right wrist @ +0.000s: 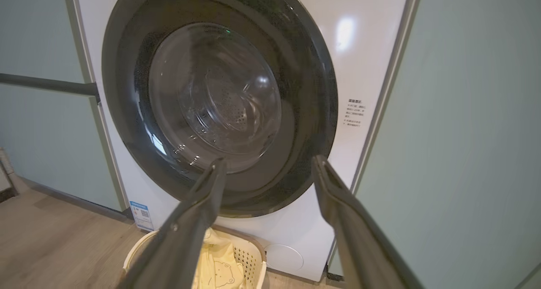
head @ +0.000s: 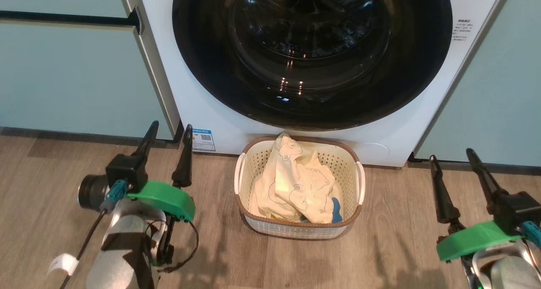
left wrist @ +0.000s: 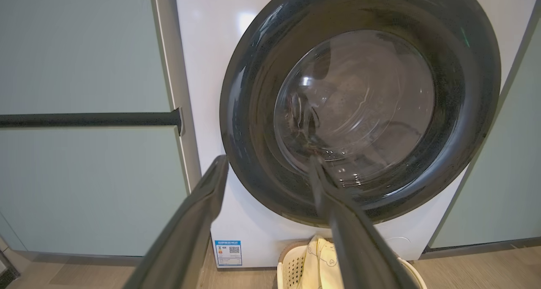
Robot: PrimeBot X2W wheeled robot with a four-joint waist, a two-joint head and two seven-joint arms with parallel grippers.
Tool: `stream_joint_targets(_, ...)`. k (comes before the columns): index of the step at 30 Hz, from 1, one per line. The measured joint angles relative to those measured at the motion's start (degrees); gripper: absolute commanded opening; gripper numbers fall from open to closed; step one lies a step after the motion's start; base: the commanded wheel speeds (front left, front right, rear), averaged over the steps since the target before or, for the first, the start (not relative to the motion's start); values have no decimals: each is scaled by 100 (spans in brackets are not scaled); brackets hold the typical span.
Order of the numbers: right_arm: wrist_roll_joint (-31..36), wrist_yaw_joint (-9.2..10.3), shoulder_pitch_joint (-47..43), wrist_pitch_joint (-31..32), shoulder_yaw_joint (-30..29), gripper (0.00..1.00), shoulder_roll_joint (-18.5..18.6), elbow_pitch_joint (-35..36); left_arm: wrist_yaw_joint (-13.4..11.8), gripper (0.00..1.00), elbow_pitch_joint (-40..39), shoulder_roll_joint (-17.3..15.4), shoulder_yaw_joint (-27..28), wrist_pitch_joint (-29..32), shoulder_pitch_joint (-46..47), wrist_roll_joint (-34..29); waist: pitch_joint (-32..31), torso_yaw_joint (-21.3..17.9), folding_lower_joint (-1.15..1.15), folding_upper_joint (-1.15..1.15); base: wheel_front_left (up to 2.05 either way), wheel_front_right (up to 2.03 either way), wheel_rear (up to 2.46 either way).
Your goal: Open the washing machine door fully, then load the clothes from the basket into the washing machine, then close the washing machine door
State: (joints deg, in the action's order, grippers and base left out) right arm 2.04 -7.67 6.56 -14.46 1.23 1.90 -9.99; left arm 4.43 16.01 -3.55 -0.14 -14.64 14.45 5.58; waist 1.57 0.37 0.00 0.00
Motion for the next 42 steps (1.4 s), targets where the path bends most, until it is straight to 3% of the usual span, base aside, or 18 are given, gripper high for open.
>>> stream_joint_targets(14,-794,0,0,0,-266,100,4,-190,97,100,133,46,53,0,5,7,-19,-3,0,0,0,0,0)
stream_joint_targets(42,-965,0,3,0,-294,100,4,-331,146,100,370,81,169,0,16,-55,-65,-2,0,0,0,0,0)
